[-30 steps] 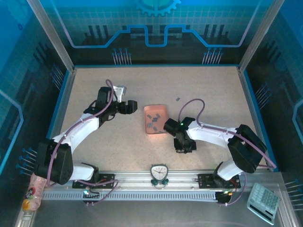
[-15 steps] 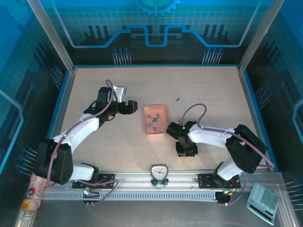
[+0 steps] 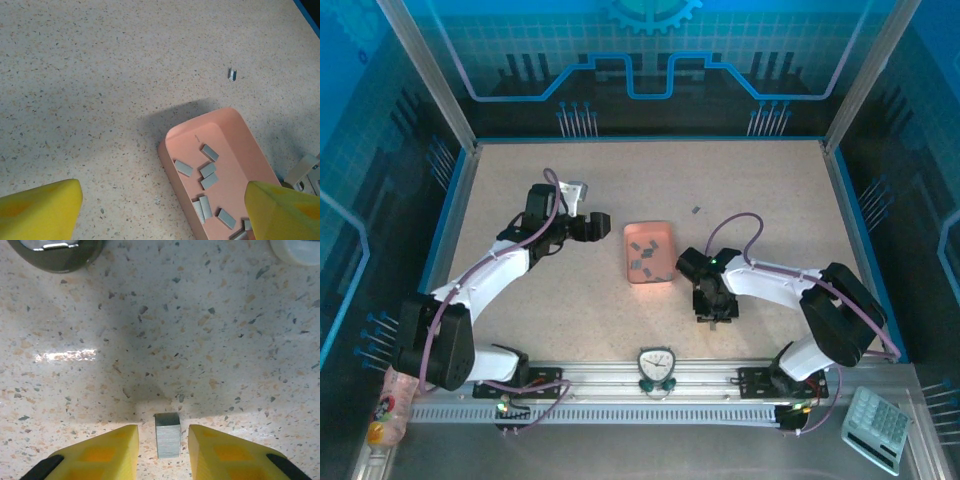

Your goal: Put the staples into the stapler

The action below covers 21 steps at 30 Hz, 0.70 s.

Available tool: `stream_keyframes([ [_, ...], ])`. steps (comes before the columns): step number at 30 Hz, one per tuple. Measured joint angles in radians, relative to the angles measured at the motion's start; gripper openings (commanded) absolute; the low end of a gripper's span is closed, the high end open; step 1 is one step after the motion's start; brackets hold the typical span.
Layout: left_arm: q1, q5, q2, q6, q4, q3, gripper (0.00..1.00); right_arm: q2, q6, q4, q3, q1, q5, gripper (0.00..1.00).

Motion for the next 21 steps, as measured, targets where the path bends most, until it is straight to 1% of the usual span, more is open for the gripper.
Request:
stream_keyframes([
  [8, 0.0, 0.0, 0.0, 0.0, 0.0, 0.0, 0.86, 0.019, -0.018, 0.033, -0.003, -0.014, -0.008, 0.27],
  [21, 0.0, 0.007, 0.0, 0.0, 0.0, 0.0, 0.85, 0.027, -0.024, 0.028, -0.005, -0.023, -0.008, 0.29],
])
